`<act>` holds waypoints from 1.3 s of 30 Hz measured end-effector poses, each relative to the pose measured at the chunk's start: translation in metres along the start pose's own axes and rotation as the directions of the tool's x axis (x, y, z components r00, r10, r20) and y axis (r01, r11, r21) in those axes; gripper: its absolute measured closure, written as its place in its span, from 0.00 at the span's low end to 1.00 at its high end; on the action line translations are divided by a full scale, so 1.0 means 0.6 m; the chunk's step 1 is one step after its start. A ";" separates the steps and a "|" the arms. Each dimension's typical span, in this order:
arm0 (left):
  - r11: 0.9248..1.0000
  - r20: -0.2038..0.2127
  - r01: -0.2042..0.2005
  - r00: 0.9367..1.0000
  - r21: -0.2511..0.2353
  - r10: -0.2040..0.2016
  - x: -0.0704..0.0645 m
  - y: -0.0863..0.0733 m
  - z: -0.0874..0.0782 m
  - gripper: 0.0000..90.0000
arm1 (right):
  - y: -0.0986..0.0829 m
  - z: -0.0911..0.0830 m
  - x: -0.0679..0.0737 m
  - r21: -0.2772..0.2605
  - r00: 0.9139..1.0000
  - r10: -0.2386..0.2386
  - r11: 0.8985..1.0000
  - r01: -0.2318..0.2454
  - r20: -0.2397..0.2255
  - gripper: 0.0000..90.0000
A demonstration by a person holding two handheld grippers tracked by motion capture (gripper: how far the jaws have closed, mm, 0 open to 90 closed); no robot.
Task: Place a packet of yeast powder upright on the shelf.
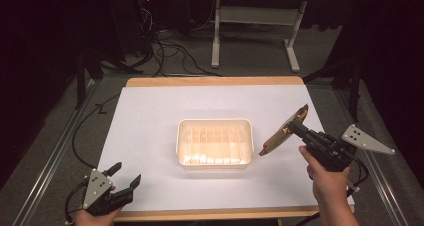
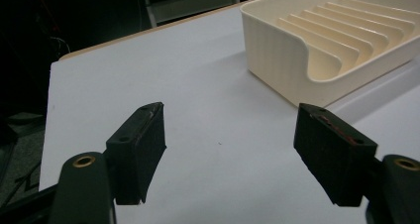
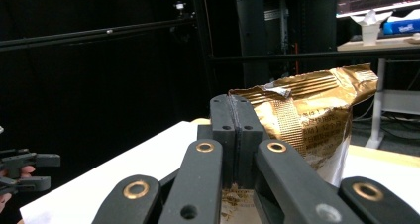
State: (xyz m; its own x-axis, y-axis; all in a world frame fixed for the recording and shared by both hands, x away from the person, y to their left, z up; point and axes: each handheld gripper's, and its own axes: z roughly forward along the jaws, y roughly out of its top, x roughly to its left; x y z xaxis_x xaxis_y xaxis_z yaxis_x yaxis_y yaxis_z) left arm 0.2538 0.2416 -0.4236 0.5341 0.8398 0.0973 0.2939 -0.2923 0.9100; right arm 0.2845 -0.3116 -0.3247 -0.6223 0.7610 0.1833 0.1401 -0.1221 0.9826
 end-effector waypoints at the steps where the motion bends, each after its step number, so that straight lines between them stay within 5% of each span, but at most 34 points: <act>1: 1.000 0.001 0.001 1.000 0.000 -0.001 0.000 0.000 0.000 0.32 | 0.000 0.000 0.000 0.000 1.000 0.000 1.000 0.000 0.000 1.00; 13: 1.000 -0.001 0.006 1.000 -0.009 -0.007 0.000 0.001 -0.003 0.32 | 0.035 0.052 0.042 0.004 0.997 -0.015 1.000 0.015 -0.079 1.00; 28: 1.000 0.004 0.020 1.000 -0.015 -0.020 0.003 0.000 -0.006 0.32 | 0.035 0.116 0.085 0.033 0.988 -0.030 0.999 0.036 -0.153 1.00; 39: 1.000 -0.001 0.011 1.000 -0.020 -0.011 0.006 0.000 -0.012 0.32 | 0.011 0.149 0.080 0.103 0.987 -0.021 0.994 0.038 -0.159 1.00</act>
State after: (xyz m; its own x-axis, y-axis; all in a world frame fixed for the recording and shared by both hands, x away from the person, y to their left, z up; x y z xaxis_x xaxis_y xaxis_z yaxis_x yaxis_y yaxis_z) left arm 0.2500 0.2481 -0.4202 0.5304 0.8432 0.0877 0.2837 -0.2741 0.9189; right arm 0.3243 -0.2186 -0.3120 -0.7400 0.6522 0.1648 0.1946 -0.0269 0.9805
